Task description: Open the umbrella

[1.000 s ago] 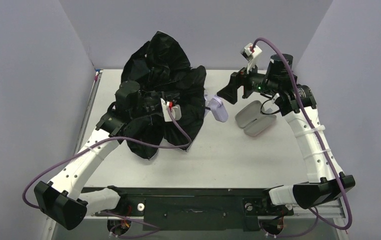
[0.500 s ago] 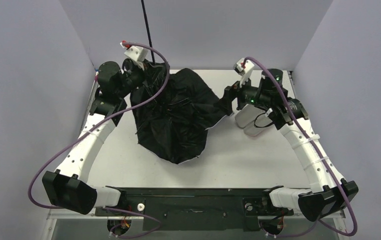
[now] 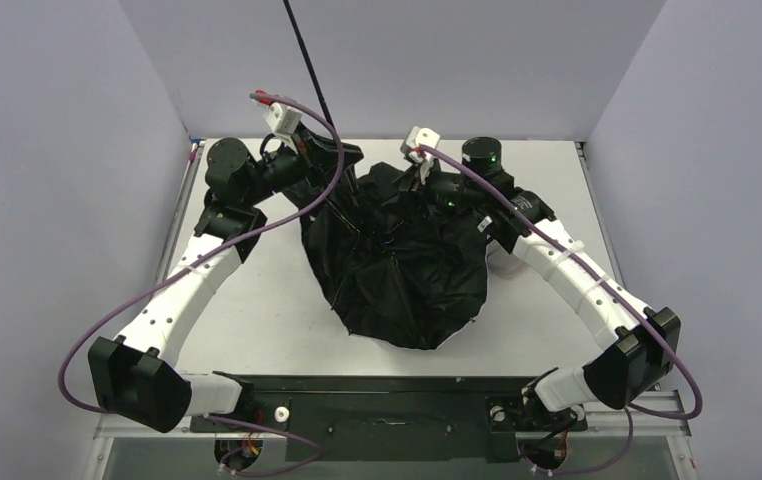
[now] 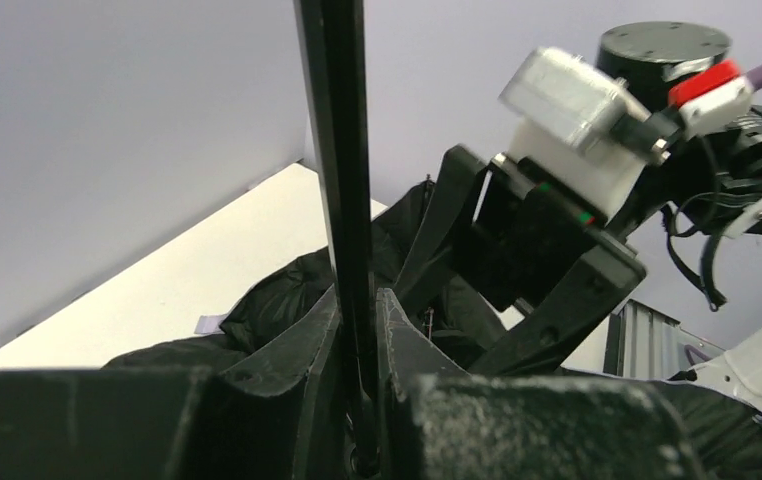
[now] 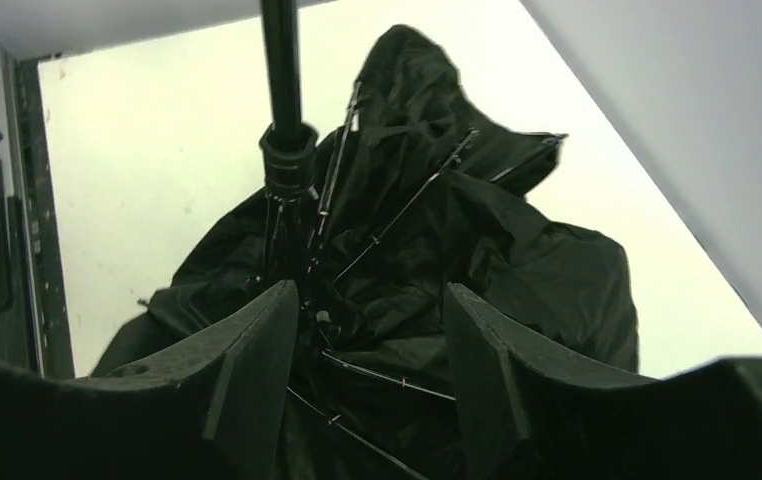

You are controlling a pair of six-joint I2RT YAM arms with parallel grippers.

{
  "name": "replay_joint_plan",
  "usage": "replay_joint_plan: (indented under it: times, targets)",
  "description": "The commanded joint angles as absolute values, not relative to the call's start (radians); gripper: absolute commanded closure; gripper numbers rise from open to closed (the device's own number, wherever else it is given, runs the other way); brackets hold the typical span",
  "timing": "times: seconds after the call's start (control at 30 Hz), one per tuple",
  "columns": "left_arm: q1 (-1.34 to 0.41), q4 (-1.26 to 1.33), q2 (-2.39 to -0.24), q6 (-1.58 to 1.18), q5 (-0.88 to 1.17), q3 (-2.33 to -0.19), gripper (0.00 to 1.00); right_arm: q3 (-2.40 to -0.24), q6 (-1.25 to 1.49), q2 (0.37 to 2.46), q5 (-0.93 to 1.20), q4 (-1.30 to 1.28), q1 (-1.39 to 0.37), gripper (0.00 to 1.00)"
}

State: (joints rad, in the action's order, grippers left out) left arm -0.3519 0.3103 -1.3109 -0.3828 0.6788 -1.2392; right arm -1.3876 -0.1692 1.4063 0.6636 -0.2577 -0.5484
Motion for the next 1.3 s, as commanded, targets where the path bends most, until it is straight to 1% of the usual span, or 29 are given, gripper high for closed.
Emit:
replay_joint_plan:
  times: [0.0, 0.17, 0.27, 0.37, 0.47, 0.6, 0.63, 0.67, 0.73, 0.83, 0.9, 1.0, 1.1, 1.27]
  targets:
    - [-0.353, 0.430, -1.266, -0.403, 0.719, -1.258, 1.00, -1.448, -0.383, 1.404, 0.800, -0.354, -0.589, 0.49]
    - [-0.369, 0.311, -1.263, -0.275, 0.550, -1.262, 1.00, -1.369, -0.505, 1.396, 0.739, -0.471, -0.660, 0.50]
    - [-0.379, 0.244, -1.264, -0.205, 0.464, -1.247, 1.00, -1.278, -0.597, 1.421, 0.695, -0.500, -0.680, 0.45]
    - [-0.388, 0.238, -1.267, -0.153, 0.437, -1.186, 1.00, -1.209, -0.692, 1.475, 0.609, -0.514, -0.685, 0.43]
    - [-0.392, 0.288, -1.277, -0.135, 0.464, -1.110, 1.00, -1.165, -0.769, 1.574, 0.498, -0.512, -0.676, 0.46]
    - [-0.398, 0.443, -1.331, -0.119, 0.495, -0.993, 1.00, -1.157, -0.803, 1.657, 0.446, -0.506, -0.623, 0.49]
    - [-0.397, 0.480, -1.344, -0.117, 0.498, -0.974, 1.00, -1.157, -0.805, 1.657, 0.446, -0.506, -0.605, 0.49]
    - [-0.396, 0.493, -1.369, -0.105, 0.508, -0.969, 1.00, -1.154, -0.804, 1.651, 0.464, -0.507, -0.596, 0.45]
    - [-0.396, 0.520, -1.392, -0.083, 0.523, -0.953, 1.00, -1.150, -0.775, 1.609, 0.521, -0.509, -0.572, 0.39]
    - [-0.395, 0.543, -1.395, -0.079, 0.569, -0.940, 1.00, -1.165, -0.616, 1.515, 0.616, -0.482, -0.529, 0.32]
    - [-0.397, 0.542, -1.382, -0.075, 0.607, -0.940, 1.00, -1.154, -0.482, 1.454, 0.661, -0.407, -0.507, 0.29]
    - [-0.413, 0.509, -1.333, -0.043, 0.640, -0.930, 0.94, -1.131, -0.327, 1.389, 0.678, -0.261, -0.488, 0.26]
    - [-0.432, 0.477, -1.287, -0.009, 0.652, -0.909, 0.89, -1.112, -0.254, 1.358, 0.669, -0.166, -0.486, 0.24]
    - [-0.436, 0.391, -1.230, 0.069, 0.701, -0.884, 0.91, -1.163, -0.076, 1.410, 0.667, 0.001, -0.485, 0.21]
